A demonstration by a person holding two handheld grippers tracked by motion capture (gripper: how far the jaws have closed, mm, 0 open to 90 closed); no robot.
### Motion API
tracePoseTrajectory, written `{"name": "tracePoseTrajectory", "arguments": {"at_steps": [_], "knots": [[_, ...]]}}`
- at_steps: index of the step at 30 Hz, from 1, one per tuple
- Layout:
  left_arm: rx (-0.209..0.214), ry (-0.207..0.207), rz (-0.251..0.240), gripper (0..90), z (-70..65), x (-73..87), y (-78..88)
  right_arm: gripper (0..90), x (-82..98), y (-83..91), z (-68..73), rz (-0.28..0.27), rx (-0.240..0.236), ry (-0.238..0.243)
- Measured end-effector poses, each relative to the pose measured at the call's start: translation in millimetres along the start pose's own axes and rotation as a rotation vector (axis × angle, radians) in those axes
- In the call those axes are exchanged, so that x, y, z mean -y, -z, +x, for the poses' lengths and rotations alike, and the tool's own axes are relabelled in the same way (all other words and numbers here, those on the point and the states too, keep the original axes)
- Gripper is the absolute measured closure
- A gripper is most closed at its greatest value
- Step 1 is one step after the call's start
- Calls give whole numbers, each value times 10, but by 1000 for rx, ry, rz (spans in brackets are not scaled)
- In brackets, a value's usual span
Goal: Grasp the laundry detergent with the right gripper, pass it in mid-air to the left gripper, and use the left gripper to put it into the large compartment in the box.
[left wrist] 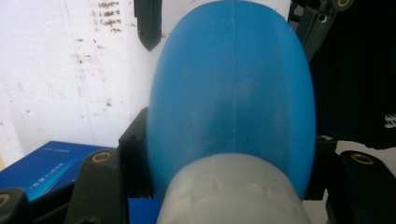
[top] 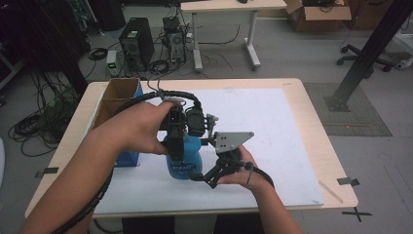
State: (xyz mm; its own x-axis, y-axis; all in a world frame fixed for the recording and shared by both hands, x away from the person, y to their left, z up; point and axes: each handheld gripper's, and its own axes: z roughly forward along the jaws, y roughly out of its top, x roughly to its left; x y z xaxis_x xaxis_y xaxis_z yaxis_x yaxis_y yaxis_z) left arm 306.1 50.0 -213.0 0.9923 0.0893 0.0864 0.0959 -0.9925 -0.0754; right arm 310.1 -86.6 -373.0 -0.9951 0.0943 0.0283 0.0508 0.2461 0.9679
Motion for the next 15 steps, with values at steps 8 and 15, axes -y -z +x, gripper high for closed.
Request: {"name": "tracePoseTrajectory", "arguments": {"at_steps": [8,15], "knots": [[35,77,-4,382,64,54,34,0,-37,163,-35,4,18,4],[57,194,0,382,188,157,78,0,-109,403,-64,19,50,22]]}}
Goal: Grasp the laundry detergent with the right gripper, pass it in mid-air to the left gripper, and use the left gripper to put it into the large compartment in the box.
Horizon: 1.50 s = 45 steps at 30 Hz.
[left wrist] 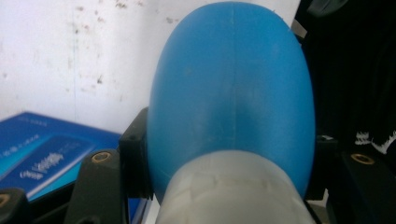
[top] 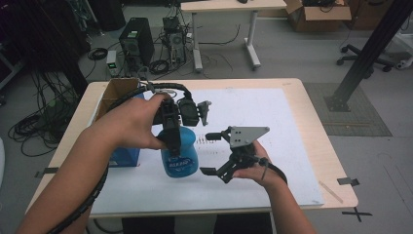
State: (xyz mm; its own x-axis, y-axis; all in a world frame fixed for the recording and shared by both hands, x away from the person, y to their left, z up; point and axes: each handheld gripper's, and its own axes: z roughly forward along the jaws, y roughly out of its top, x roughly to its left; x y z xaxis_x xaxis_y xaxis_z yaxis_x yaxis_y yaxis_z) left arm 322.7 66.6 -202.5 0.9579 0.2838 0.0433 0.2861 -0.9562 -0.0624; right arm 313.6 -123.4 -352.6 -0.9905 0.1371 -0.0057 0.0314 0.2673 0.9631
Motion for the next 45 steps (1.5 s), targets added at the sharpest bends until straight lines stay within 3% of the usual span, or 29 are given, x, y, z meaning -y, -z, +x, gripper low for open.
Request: {"name": "tracePoseTrajectory", "arguments": {"at_steps": [4,5,10,11,13,14,16,24,26,35,36,38,39,42,45], "knots": [[-14,73,14,382,50,23,42,0,-7,115,-22,3,5,-5],[-14,73,14,382,50,23,42,0,-5,145,-27,5,9,-6],[6,223,1,382,155,90,143,0,11,251,-45,12,23,-12],[6,223,1,382,155,90,143,0,11,251,-45,12,23,-12],[20,282,-12,382,212,131,201,0,8,308,-52,15,29,-11],[20,282,-12,382,212,131,201,0,4,326,-55,16,32,-10],[25,335,-19,382,267,168,252,0,-6,361,-62,13,37,-15],[-19,411,9,382,342,245,428,0,-53,471,-84,24,54,-10],[-21,421,8,382,351,257,448,0,-59,487,-88,24,53,-8],[-7,574,-6,381,504,436,612,0,-83,608,-126,32,69,-5],[-7,574,-6,381,504,436,612,0,-83,622,-130,34,70,-6],[0,621,-18,381,563,516,672,0,-82,650,-141,39,74,-8],[0,621,-18,381,563,516,672,0,-82,650,-141,39,74,-8],[-3,670,-14,381,631,599,742,0,-91,699,-178,68,85,-2],[-6,682,-10,381,654,628,767,1,-110,735,-229,101,95,2]]}}
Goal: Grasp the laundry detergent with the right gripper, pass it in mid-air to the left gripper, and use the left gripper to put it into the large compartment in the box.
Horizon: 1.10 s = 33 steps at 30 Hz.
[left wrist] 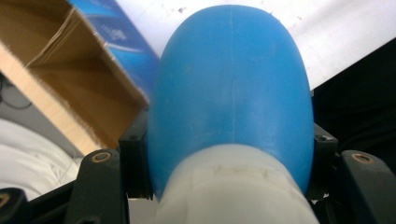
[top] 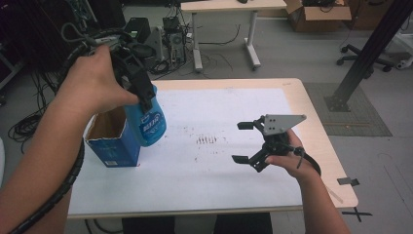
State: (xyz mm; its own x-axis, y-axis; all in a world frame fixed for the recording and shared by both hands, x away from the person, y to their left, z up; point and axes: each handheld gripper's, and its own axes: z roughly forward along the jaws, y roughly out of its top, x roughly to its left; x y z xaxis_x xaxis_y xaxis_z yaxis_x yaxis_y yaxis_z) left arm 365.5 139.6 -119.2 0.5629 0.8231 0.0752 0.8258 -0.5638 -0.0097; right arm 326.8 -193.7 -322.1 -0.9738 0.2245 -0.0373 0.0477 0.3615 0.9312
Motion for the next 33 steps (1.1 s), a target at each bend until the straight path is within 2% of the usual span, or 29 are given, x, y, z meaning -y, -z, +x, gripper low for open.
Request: {"name": "tracePoseTrajectory", "arguments": {"at_steps": [1,2,6,7,8,11,13,14,15,18,19,20,21,22,24,32,33], "knots": [[-1,18,7,381,55,9,27,1,-8,11,-21,14,5,1],[-1,18,7,381,55,9,27,1,-8,11,-21,14,5,1],[-1,66,4,380,183,45,82,1,-78,75,-125,89,19,6],[-1,66,4,380,183,45,82,2,-104,86,-147,114,18,14],[-2,88,4,380,231,62,102,2,-121,92,-159,127,18,19],[-5,105,3,381,277,76,118,4,-197,109,-205,188,15,38],[-2,130,8,380,344,92,140,8,-238,116,-228,216,8,50],[-2,130,8,381,344,92,140,8,-238,116,-228,216,8,50],[0,144,10,381,385,101,154,10,-288,124,-259,256,1,64],[2,157,13,381,432,113,169,14,-378,146,-308,316,1,79],[2,166,15,381,461,119,176,15,-420,160,-326,340,2,89],[1,173,17,381,485,124,180,15,-420,160,-326,340,2,89],[2,181,17,381,535,137,188,15,-479,177,-350,369,2,100],[2,181,17,381,535,137,188,15,-479,177,-350,369,2,100],[4,189,15,381,568,145,194,15,-563,209,-373,404,6,114],[15,242,20,381,764,164,175,15,-636,277,-372,427,4,113],[17,261,16,381,806,166,169,15,-635,282,-370,428,6,116]]}}
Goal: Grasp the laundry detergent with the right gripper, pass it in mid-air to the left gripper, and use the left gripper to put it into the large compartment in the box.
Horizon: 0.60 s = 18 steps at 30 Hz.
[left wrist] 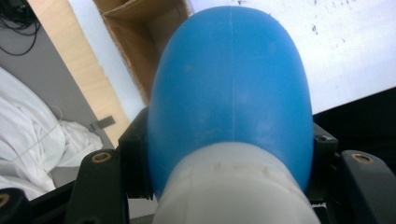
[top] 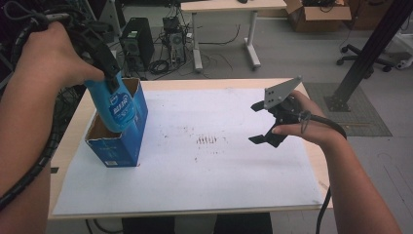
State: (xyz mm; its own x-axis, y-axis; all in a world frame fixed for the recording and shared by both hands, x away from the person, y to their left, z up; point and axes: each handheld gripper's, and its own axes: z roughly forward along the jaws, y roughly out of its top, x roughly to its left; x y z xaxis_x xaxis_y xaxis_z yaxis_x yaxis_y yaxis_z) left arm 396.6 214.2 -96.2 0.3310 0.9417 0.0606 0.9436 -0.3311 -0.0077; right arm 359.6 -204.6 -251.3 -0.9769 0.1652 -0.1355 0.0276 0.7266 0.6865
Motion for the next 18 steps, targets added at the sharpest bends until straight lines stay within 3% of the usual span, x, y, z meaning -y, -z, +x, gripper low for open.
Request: {"name": "tracePoseTrajectory", "arguments": {"at_steps": [9,18], "knots": [[-29,78,-25,381,126,-40,-2,16,23,63,-3,24,-9,-4],[-22,151,-31,381,274,-47,12,18,-5,106,-12,46,-11,4]]}}
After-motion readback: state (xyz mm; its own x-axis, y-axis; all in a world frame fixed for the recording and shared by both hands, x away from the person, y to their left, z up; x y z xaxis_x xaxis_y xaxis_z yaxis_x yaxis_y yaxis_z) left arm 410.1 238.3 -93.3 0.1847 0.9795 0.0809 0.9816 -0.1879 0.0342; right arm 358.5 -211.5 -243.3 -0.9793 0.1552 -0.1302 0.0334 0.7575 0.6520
